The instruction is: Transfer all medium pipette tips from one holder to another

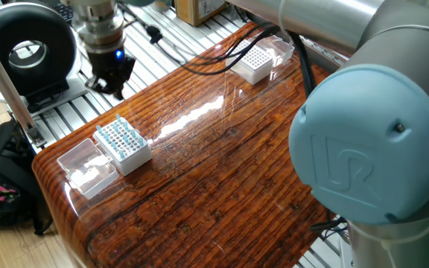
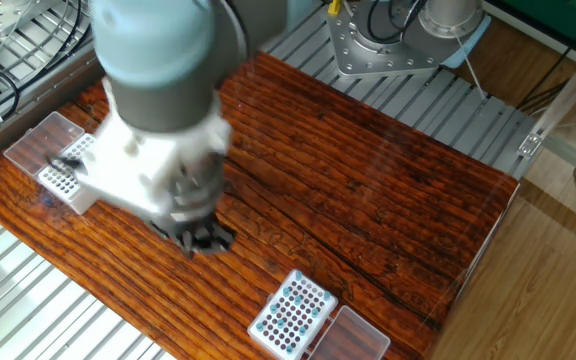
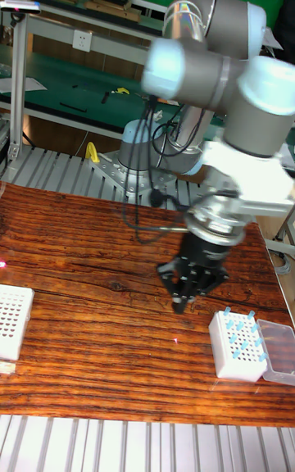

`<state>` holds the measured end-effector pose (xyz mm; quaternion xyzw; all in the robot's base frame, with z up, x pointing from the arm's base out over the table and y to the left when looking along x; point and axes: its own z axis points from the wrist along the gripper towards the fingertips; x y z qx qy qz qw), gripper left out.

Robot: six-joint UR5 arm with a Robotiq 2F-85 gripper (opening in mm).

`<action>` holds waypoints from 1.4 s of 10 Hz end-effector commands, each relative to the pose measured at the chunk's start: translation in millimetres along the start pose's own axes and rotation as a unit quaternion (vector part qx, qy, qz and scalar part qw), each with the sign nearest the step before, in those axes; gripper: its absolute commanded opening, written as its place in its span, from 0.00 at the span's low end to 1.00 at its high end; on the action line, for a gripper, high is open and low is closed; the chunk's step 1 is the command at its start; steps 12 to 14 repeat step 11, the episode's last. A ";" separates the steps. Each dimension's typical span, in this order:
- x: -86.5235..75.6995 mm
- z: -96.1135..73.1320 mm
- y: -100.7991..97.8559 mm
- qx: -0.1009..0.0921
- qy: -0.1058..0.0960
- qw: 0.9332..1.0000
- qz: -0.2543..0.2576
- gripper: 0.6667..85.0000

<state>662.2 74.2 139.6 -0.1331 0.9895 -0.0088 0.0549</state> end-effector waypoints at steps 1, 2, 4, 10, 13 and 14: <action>20.4 12.2 -18.8 -0.001 -0.005 1.000 0.015 0.01; 27.6 16.0 -25.9 0.016 0.009 1.000 0.024 0.01; 25.5 27.1 -27.5 0.023 0.007 0.999 0.037 0.01; 20.2 29.8 -18.6 0.056 0.008 0.998 0.036 0.01; 20.7 29.6 -19.9 0.059 0.009 0.998 0.033 0.01; 20.7 29.6 -19.9 0.059 0.009 0.998 0.033 0.01</action>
